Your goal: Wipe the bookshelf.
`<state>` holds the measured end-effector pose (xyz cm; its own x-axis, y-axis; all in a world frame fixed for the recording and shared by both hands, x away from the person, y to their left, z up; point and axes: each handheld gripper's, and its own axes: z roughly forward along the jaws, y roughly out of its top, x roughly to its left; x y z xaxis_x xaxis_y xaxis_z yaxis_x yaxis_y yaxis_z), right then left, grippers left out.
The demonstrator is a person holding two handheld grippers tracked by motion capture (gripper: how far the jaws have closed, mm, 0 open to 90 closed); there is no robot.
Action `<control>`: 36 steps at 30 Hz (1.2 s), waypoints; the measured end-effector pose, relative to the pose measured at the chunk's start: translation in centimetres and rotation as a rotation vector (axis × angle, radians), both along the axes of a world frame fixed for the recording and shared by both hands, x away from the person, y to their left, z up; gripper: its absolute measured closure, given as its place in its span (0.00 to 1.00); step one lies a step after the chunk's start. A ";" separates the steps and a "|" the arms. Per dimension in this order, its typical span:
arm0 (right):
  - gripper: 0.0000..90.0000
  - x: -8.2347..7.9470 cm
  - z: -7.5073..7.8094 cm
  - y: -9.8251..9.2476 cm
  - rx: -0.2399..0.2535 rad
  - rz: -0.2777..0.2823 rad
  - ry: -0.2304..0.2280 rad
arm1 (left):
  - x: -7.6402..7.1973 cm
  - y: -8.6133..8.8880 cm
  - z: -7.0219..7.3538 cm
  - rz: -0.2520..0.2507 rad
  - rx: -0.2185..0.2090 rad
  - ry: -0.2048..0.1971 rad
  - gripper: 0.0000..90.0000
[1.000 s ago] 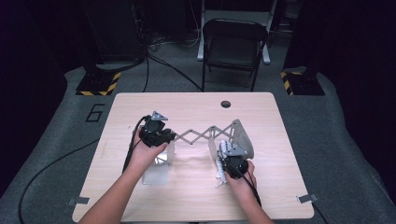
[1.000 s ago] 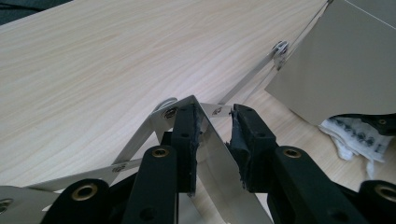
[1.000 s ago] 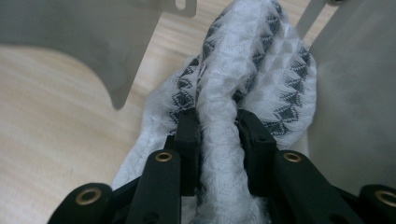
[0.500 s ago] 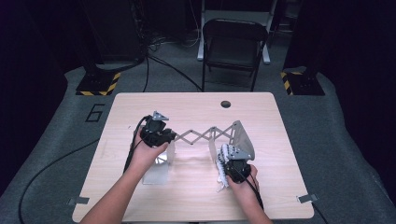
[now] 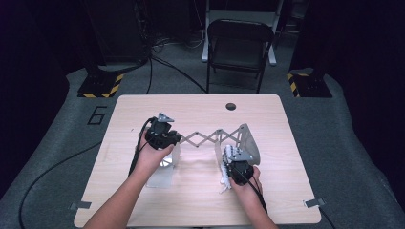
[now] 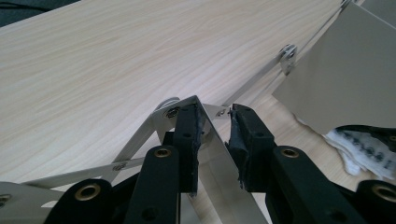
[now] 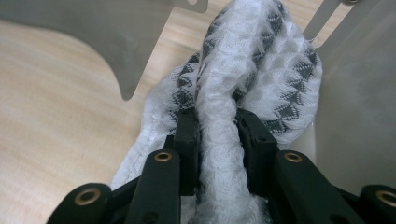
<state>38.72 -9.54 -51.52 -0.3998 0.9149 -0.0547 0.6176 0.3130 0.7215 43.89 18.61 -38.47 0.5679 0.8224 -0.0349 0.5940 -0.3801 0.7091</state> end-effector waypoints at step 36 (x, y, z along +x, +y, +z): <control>0.79 -0.1 -0.1 -0.8 0.047 0.011 0.009 | 3.1 1.9 1.4 0.024 -0.072 0.027 0.83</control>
